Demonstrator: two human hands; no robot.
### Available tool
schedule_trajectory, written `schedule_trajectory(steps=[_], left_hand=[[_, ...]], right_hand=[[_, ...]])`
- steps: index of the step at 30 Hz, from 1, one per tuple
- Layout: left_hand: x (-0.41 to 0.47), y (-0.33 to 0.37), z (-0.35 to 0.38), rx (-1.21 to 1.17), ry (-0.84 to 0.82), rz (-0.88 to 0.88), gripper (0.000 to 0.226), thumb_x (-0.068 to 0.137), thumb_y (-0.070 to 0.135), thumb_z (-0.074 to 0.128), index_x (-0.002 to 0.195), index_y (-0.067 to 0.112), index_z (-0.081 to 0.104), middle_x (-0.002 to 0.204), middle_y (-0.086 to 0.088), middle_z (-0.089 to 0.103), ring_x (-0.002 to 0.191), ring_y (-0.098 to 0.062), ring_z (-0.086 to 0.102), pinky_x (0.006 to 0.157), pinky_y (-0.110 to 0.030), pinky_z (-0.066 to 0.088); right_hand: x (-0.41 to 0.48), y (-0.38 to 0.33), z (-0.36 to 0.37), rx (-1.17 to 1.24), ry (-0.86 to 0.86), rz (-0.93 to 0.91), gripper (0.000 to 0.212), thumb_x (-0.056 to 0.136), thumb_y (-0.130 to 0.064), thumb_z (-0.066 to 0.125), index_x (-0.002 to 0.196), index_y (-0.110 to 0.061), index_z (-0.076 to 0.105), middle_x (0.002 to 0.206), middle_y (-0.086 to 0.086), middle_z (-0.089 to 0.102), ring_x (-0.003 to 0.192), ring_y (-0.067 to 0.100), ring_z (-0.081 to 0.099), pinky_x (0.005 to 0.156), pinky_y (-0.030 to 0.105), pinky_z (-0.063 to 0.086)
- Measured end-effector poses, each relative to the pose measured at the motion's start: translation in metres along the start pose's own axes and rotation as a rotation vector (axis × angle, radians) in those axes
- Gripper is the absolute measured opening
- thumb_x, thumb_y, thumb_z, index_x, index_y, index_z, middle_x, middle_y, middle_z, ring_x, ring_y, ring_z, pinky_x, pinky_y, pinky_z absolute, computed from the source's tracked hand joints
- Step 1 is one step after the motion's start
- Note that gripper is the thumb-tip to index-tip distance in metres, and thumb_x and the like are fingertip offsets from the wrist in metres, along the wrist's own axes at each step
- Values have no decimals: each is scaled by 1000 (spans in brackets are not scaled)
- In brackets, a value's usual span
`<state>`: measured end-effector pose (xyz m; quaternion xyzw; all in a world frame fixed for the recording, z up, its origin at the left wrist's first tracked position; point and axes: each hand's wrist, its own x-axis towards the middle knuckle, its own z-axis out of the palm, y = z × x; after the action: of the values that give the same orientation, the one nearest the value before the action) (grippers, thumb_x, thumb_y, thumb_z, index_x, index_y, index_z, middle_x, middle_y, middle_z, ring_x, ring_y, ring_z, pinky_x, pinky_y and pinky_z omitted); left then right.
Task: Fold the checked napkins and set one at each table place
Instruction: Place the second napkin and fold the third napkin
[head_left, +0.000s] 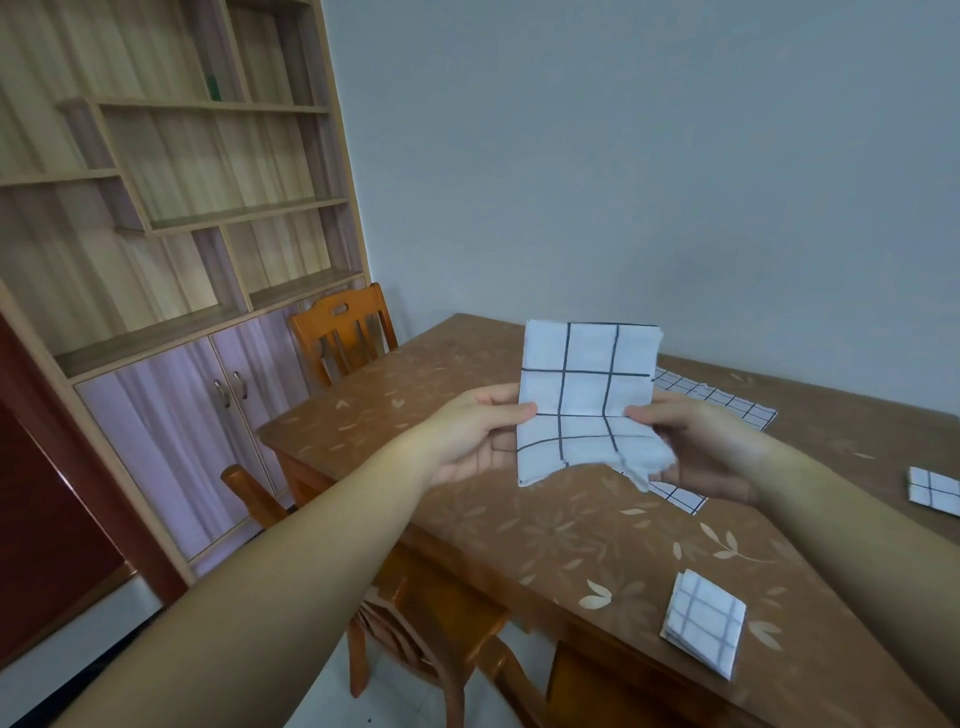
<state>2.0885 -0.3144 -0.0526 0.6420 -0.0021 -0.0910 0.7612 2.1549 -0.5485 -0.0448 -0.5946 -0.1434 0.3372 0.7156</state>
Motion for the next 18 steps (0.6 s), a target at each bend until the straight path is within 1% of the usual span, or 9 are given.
schedule_trajectory(steps=[2,4,6,8,11,13,14,16,18], left_hand=[[2,-1,0,-44,-11,7,33,96,0,49,93,16,77,97,-12,75,79,-21,74,81,-39,58],[3,0,-1,-66,-12,7,41,97,-3,47,78,18,78,91,-14,74,74,-23,74,82,-45,56],[5,-1,-4,-60,-22,11,41,97,-3,47,75,18,75,93,-17,72,76,-25,72,84,-48,54],[6,-1,-5,-58,-9,3,39,97,-2,48,75,17,74,93,-18,70,74,-24,71,74,-39,59],[7,-1,-3,-83,33,-6,36,97,-1,48,79,17,73,94,-17,71,76,-25,70,66,-32,58],[7,-1,1,-88,88,-14,28,97,0,50,92,16,72,96,-18,70,75,-24,66,63,-31,56],[7,0,3,-79,120,-18,23,97,2,51,101,14,70,96,-18,69,71,-23,65,59,-30,56],[6,1,7,-40,150,-36,22,100,12,51,112,8,68,96,-19,68,66,-22,63,56,-29,55],[3,3,10,-8,171,-95,33,102,34,47,107,10,70,91,-14,73,71,-23,69,65,-34,57]], right_hand=[[0,-2,-2,40,-22,-3,30,95,0,38,109,-3,64,91,11,74,69,21,72,54,29,58],[1,-3,-3,-14,-66,-20,33,92,4,35,102,-2,65,89,12,73,68,21,71,52,27,56],[1,-5,-3,-126,-59,-31,33,92,6,37,94,-6,67,88,9,73,70,19,71,55,25,56],[-2,-7,-3,-261,-43,-63,39,93,7,37,86,-11,71,89,7,73,75,20,70,63,28,55],[-4,-9,-2,-405,-24,-128,41,94,3,41,87,-16,76,106,18,71,95,34,65,83,44,49],[-5,-10,-1,-506,-31,-166,32,96,-2,45,101,-13,75,116,24,67,104,45,61,94,52,48],[-6,-11,0,-544,-29,-183,31,96,-3,45,105,-12,74,116,24,67,105,46,61,96,53,47],[-9,-13,3,-607,0,-222,35,97,0,43,103,-14,75,110,19,70,94,37,65,89,47,51],[-12,-14,5,-658,39,-257,46,95,6,37,98,-17,76,103,8,72,83,21,65,78,36,54]])
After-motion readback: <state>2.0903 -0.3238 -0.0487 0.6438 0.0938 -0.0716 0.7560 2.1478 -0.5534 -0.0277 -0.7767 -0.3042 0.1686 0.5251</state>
